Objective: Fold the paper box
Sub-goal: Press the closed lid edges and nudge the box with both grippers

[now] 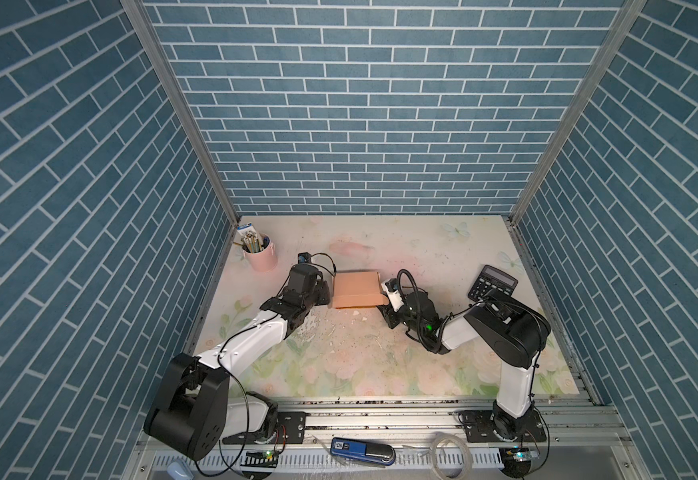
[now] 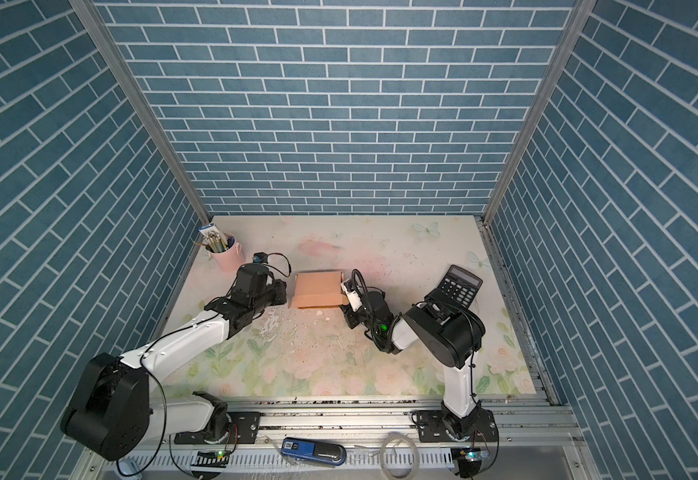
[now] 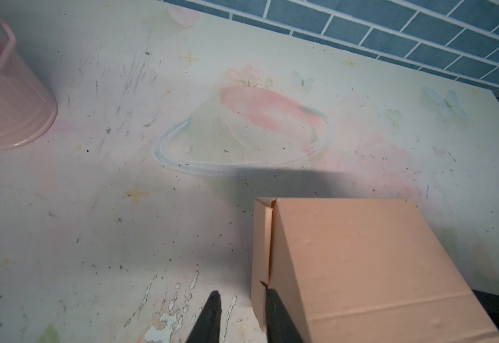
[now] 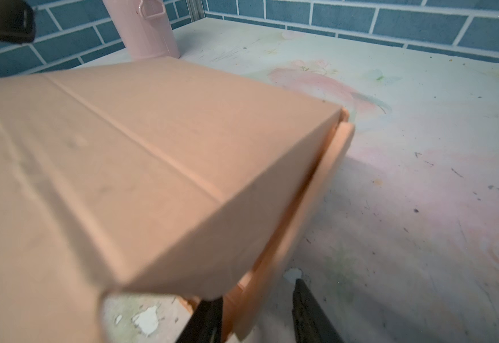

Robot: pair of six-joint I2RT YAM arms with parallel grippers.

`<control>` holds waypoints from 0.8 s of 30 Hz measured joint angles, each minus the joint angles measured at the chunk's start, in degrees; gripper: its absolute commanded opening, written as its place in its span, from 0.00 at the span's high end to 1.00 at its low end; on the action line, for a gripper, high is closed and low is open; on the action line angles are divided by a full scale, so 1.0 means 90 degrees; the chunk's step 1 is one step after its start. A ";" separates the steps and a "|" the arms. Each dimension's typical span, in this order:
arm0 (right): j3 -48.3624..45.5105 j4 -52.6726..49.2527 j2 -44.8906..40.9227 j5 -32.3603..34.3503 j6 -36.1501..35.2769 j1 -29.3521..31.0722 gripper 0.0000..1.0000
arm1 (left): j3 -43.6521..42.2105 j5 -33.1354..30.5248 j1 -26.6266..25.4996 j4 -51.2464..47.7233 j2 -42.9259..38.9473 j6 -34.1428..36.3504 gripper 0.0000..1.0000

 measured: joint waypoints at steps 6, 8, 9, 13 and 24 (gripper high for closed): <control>-0.0117 -0.0391 -0.0291 -0.0155 0.0005 0.0010 0.58 | 0.0340 -0.0027 0.0000 -0.0267 0.0056 0.0053 0.70; -0.0070 -0.0583 -0.0376 -0.0199 0.0012 0.0010 0.58 | 0.0478 -0.0024 0.0000 -0.0321 0.0168 0.0078 0.70; -0.0007 -0.0695 -0.0406 -0.0226 0.0039 0.0010 0.57 | 0.0551 -0.0017 0.0000 -0.0362 0.0245 0.0090 0.69; 0.0396 -0.1149 -0.0469 -0.0296 0.0126 0.0010 0.56 | 0.0838 0.0044 0.0000 -0.0498 0.0607 0.0136 0.69; 0.0605 -0.1763 -0.0947 -0.0522 0.0452 -0.0131 0.50 | 0.1479 0.0172 0.0002 -0.0639 0.1185 0.0291 0.68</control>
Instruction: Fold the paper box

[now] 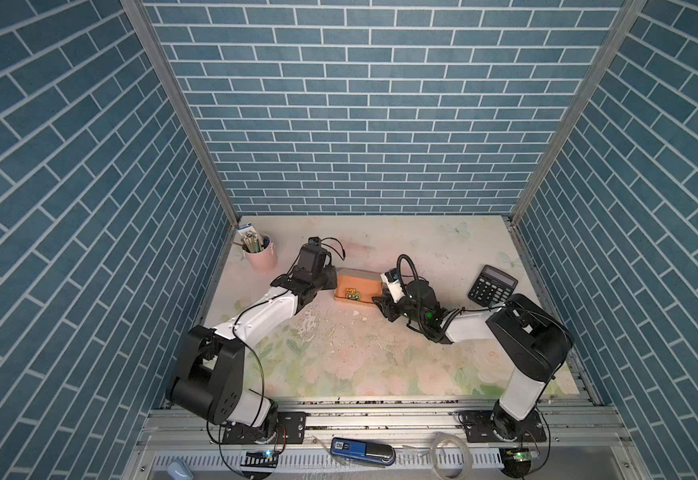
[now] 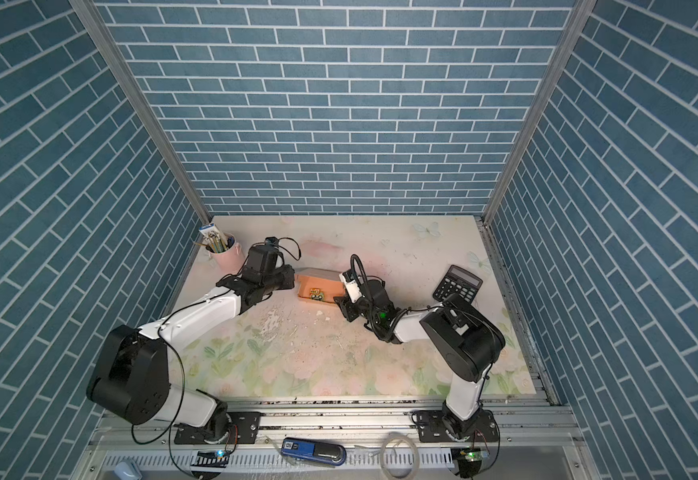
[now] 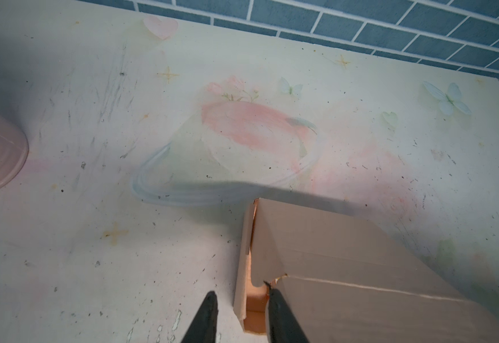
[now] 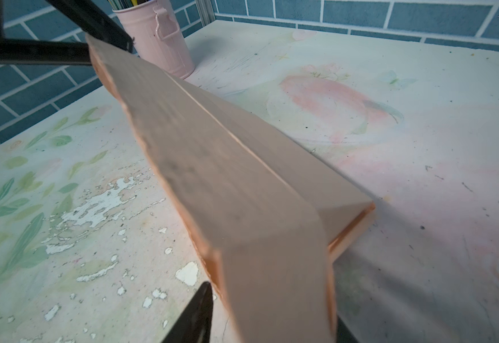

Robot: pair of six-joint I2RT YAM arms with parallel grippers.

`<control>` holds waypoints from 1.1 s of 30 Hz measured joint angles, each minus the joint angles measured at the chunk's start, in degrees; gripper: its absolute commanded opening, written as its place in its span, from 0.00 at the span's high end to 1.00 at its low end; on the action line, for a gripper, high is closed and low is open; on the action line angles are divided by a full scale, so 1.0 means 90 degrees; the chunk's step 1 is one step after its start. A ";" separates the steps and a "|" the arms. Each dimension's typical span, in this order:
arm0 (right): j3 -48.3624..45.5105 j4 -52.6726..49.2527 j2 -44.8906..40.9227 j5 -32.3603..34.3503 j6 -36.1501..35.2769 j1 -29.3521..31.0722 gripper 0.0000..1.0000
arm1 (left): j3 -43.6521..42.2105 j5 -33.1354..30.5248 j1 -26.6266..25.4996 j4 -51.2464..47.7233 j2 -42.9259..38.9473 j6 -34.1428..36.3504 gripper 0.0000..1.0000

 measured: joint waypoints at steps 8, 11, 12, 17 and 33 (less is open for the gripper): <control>-0.0321 -0.0253 -0.0680 -0.0204 0.0165 -0.0005 0.49 | 0.0367 0.0044 0.0002 -0.0192 0.0136 0.0104 0.68; -0.0527 -0.0374 -0.0818 -0.0265 0.0219 -0.0002 0.49 | 0.0248 0.0087 0.0002 -0.0189 0.0095 0.0100 0.68; -0.0610 -0.0423 -0.0879 -0.0287 0.0223 -0.0002 0.49 | 0.0155 0.0097 0.0002 -0.0194 0.0049 0.0090 0.68; -0.0845 -0.0690 -0.1183 -0.0461 0.0340 -0.0002 0.50 | -0.0498 0.0136 0.0002 -0.0243 -0.0238 0.0017 0.68; -0.0029 -0.2409 -0.2732 -0.0724 0.0845 -0.0146 0.56 | -0.0801 0.0112 0.0129 -0.0845 -0.1270 -0.0053 0.68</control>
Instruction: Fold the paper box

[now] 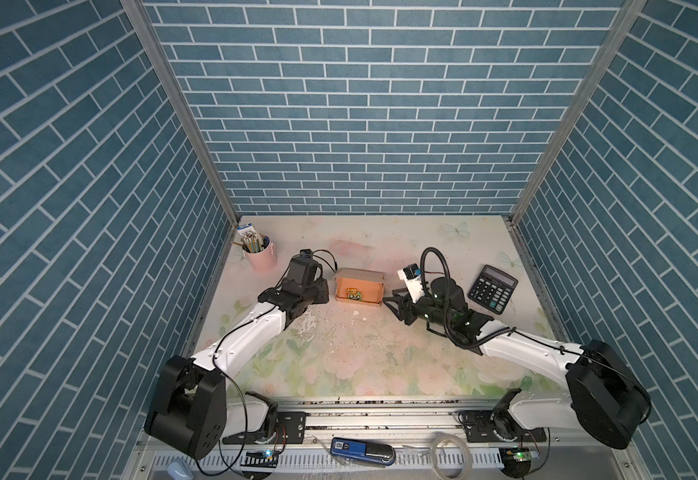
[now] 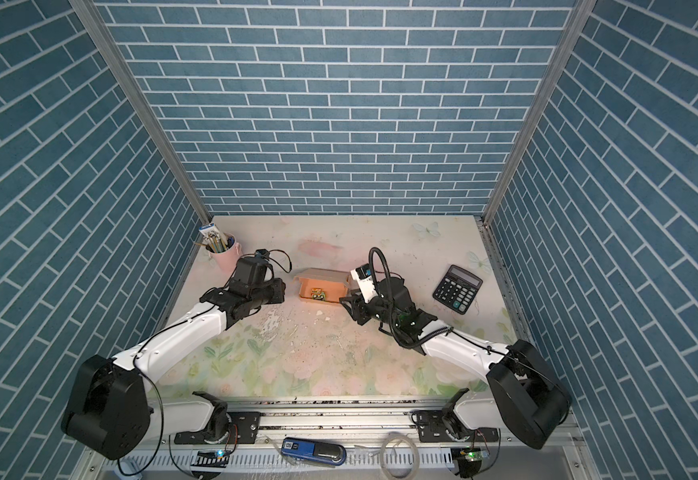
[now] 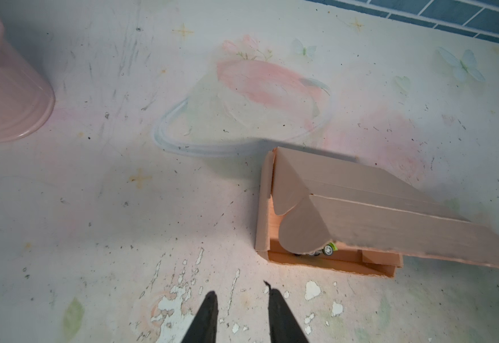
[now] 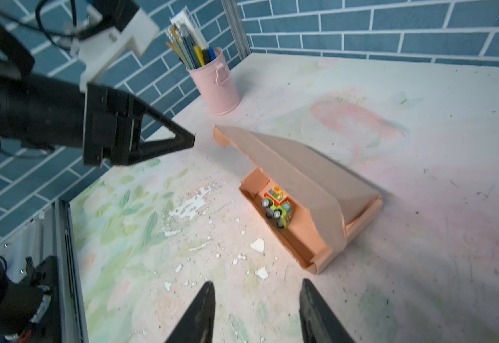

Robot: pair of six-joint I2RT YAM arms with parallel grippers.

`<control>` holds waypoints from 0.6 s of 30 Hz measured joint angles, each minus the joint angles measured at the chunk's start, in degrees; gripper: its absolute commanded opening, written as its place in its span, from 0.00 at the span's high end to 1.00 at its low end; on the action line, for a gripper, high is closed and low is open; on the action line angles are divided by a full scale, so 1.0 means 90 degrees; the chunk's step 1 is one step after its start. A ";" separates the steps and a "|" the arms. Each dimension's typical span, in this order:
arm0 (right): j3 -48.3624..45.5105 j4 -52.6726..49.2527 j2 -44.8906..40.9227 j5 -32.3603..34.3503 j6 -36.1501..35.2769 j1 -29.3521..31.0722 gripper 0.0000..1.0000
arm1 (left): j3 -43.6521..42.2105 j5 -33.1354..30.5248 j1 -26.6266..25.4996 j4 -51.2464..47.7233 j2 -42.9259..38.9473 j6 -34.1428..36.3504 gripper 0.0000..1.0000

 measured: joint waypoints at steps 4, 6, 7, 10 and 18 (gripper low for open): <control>0.1188 -0.0697 0.0403 0.0090 0.0279 -0.0197 0.57 | 0.0163 -0.0046 0.0068 -0.0279 -0.0107 -0.0012 0.68; 0.1744 -0.1039 0.0707 0.0182 0.0372 -0.0248 0.58 | 0.0379 -0.0046 0.0075 -0.0391 -0.0051 -0.0002 0.68; 0.2016 -0.1214 0.0891 0.0221 0.0381 -0.0270 0.59 | 0.0542 -0.0039 0.0078 -0.0415 0.0019 0.0005 0.68; 0.2637 -0.1656 0.1440 0.0289 0.0427 -0.0294 0.60 | 0.1144 0.0100 0.0078 -0.0427 0.0398 0.0051 0.68; 0.3283 -0.2356 0.2569 0.0211 0.0542 -0.0418 0.61 | 0.2679 0.0738 0.0046 -0.0430 0.2006 0.0223 0.67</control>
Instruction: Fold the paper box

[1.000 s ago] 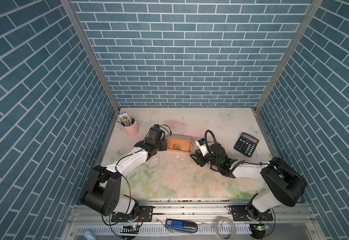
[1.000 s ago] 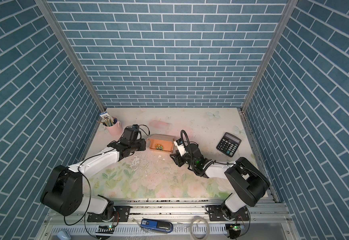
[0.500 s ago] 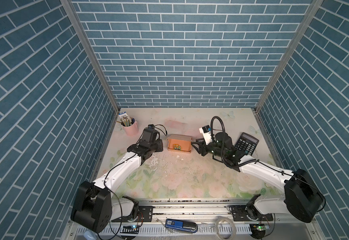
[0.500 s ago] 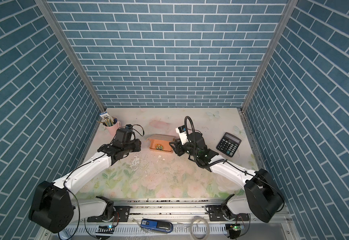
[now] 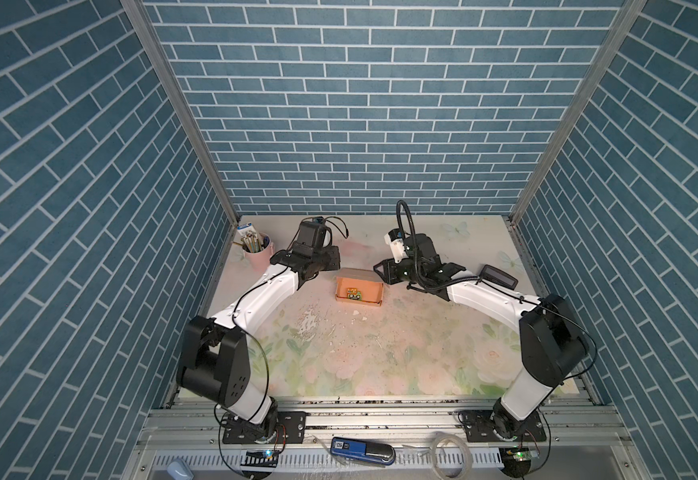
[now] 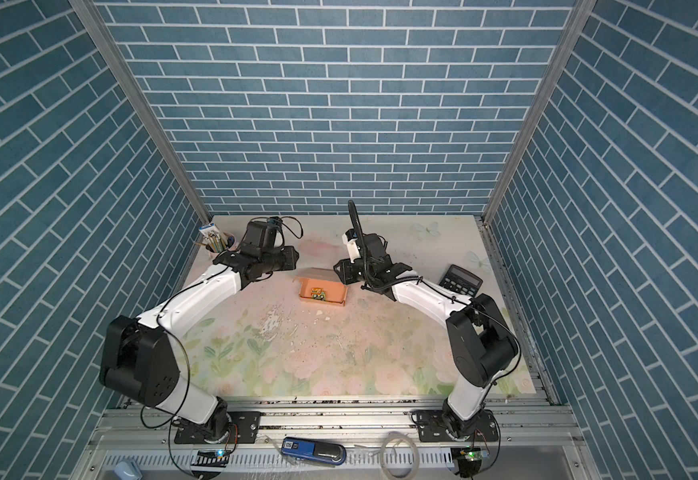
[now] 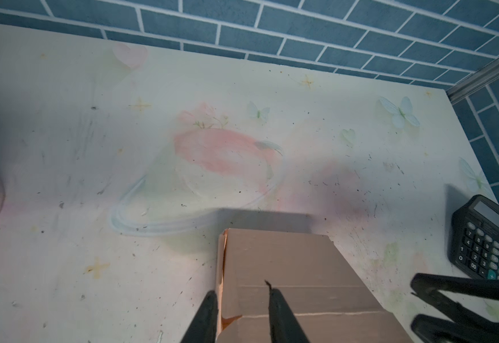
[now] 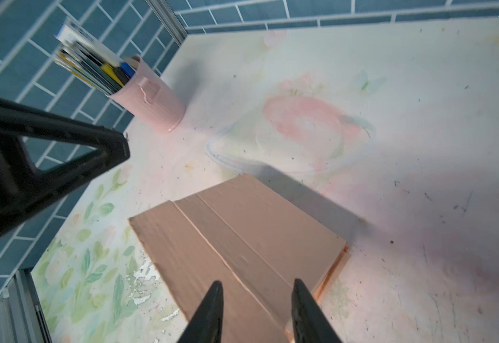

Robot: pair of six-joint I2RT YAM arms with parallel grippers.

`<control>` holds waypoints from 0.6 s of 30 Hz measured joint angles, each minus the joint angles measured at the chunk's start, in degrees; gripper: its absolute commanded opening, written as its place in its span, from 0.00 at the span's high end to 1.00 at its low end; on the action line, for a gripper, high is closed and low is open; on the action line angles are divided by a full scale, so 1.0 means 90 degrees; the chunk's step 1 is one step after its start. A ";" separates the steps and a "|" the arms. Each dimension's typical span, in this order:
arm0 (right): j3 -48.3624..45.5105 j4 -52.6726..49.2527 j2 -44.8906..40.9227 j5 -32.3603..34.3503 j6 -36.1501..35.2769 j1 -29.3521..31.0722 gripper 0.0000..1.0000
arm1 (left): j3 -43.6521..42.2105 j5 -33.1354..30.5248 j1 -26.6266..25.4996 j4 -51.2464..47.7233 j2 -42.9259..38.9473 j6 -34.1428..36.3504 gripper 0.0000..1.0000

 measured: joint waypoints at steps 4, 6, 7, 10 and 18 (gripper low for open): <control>0.0061 -0.0102 0.0386 -0.0039 -0.0002 -0.0012 0.62 | 0.0138 0.0223 -0.0073 -0.0012 0.0444 0.0078 0.68; 0.0061 -0.0148 0.0522 -0.0046 -0.0002 -0.0012 0.62 | 0.0138 0.0291 -0.0109 -0.0039 0.0568 0.0104 0.68; 0.0061 -0.0177 0.0580 -0.0049 -0.0002 -0.0012 0.62 | 0.0136 0.0333 -0.0124 -0.0039 0.0619 0.0117 0.68; 0.0056 -0.0228 0.0697 -0.0041 -0.0005 -0.0012 0.62 | 0.0032 0.0413 -0.0148 0.0032 0.0653 0.0136 0.68; 0.0058 -0.0248 0.1032 -0.0029 -0.0024 -0.0012 0.63 | -0.0379 0.0488 -0.0272 0.0216 0.0833 0.0136 0.69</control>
